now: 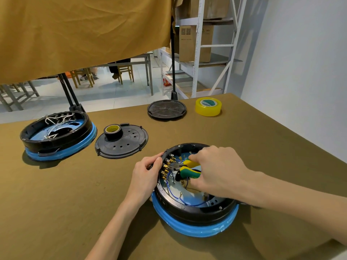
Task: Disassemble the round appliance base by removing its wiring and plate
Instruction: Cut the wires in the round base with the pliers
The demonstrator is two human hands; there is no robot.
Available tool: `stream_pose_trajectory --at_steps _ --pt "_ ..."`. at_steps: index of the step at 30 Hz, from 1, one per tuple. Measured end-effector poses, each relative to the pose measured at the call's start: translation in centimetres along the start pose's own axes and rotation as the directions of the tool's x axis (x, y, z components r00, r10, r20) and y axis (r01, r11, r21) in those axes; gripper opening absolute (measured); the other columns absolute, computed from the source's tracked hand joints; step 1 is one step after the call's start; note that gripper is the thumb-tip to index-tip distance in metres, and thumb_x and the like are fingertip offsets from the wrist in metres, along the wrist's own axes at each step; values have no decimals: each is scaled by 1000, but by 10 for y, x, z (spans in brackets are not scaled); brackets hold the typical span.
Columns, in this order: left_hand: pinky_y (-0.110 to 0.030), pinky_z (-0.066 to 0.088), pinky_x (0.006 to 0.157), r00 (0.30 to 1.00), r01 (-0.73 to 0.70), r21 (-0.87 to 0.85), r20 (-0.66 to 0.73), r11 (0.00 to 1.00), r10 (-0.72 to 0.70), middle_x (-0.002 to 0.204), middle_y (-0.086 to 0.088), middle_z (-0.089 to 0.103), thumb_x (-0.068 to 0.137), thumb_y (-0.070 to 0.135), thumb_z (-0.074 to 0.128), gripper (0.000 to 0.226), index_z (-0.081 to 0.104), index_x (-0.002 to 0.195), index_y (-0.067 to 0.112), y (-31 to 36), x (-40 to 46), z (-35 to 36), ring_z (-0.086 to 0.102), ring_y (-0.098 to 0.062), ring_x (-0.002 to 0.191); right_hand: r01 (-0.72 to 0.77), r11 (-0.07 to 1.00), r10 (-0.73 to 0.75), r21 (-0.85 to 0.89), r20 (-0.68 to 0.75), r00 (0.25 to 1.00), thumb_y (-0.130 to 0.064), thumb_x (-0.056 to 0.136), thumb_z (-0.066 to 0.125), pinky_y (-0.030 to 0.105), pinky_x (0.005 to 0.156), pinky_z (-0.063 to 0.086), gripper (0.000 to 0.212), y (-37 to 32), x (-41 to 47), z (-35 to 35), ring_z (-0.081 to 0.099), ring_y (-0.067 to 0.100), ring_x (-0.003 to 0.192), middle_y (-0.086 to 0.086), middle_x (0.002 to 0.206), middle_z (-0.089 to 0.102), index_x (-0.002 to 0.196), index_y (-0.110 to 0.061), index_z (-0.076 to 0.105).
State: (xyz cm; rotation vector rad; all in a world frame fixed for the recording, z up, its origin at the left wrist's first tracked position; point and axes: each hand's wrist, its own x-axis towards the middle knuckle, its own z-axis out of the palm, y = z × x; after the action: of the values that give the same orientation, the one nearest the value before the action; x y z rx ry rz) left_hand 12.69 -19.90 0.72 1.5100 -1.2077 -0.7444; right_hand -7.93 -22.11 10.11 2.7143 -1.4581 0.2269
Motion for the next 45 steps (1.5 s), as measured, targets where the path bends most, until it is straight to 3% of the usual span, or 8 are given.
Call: stream_pose_trajectory --at_steps 6,16,20,24,28,37,41,45 --pt "-18 47 89 1000 -15 -7 6 1000 15 120 8 67 106 26 54 30 67 133 25 1 -1 0 60 -3 114 -25 999 24 43 29 999 -59 79 66 30 65 45 61 1 -1 -5 60 17 82 -10 93 62 133 -33 63" --pt "-28 50 96 1000 -2 -9 5 1000 2 117 11 67 106 27 54 31 67 134 26 2 0 1 61 -4 113 -21 1000 21 11 -20 1000 -57 81 61 28 60 37 56 0 -10 2 61 15 79 -12 86 62 132 -35 63" --pt "-18 47 90 1000 -6 8 11 1000 6 117 12 66 106 27 53 31 66 134 26 2 -1 1 59 1 111 -35 999 36 39 -28 999 -60 82 61 25 55 32 58 5 -12 6 46 7 63 -15 74 49 136 -37 61" --pt "-31 51 98 1000 0 -7 2 1000 0 117 9 67 106 27 54 32 67 135 24 3 -1 1 61 -6 114 38 998 -41 -50 -67 997 -64 88 52 28 61 39 54 3 -17 11 49 10 76 -11 95 60 133 -35 60" --pt "-25 49 95 1000 0 -1 0 1000 0 117 10 67 106 26 54 32 66 135 23 3 -2 1 60 -4 113 -108 970 99 219 50 994 -61 79 65 21 54 33 57 10 -14 9 47 4 61 -15 74 58 133 -41 63" --pt "-30 50 100 1000 -1 -6 4 1000 1 125 3 67 105 25 54 33 66 136 21 7 -4 1 60 -9 119 -62 992 64 112 -19 998 -62 82 59 28 59 36 54 5 -19 13 49 9 72 -13 85 56 131 -40 62" --pt "-17 46 92 1000 -5 10 5 1000 5 126 4 67 105 25 54 33 66 136 21 6 -3 1 58 -2 117 -83 989 83 120 3 997 -62 81 61 27 61 37 54 5 -22 12 52 10 74 -14 84 57 131 -41 63" --pt "-34 50 104 1000 4 -11 5 1000 -4 127 2 67 105 25 54 33 66 136 20 7 -4 2 59 -10 121 -49 998 50 43 -25 998 -60 83 56 26 53 29 46 4 -23 13 50 9 68 -12 77 51 123 -39 63"
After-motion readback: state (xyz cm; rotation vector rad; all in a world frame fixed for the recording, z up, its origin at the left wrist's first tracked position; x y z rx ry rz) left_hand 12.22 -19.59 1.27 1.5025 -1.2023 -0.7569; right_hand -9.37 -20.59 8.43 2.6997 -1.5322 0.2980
